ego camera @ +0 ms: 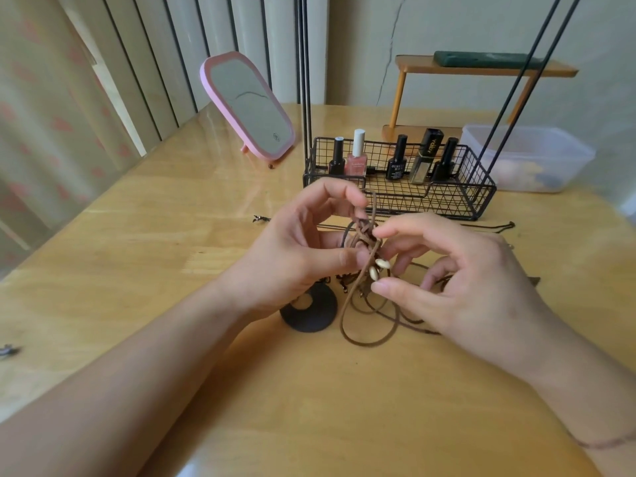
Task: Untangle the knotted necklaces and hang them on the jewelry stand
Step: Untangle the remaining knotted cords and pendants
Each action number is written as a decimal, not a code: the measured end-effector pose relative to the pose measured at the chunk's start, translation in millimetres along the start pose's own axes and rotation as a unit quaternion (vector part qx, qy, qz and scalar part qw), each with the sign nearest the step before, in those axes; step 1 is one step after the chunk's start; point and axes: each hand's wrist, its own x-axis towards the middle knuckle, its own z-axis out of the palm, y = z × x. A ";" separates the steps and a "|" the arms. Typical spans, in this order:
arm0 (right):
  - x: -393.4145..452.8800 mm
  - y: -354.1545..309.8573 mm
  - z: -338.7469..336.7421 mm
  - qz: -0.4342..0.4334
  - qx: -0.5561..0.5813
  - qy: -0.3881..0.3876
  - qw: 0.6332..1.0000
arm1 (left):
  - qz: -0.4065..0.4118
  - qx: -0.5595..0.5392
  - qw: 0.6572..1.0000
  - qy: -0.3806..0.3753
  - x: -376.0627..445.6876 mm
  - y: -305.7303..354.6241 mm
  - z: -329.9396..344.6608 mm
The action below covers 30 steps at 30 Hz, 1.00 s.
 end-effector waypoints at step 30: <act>7.4 -1.9 -6.0 0.184 0.382 -0.049 0.904 | 0.053 0.246 0.966 0.054 -2.0 -3.0 -0.7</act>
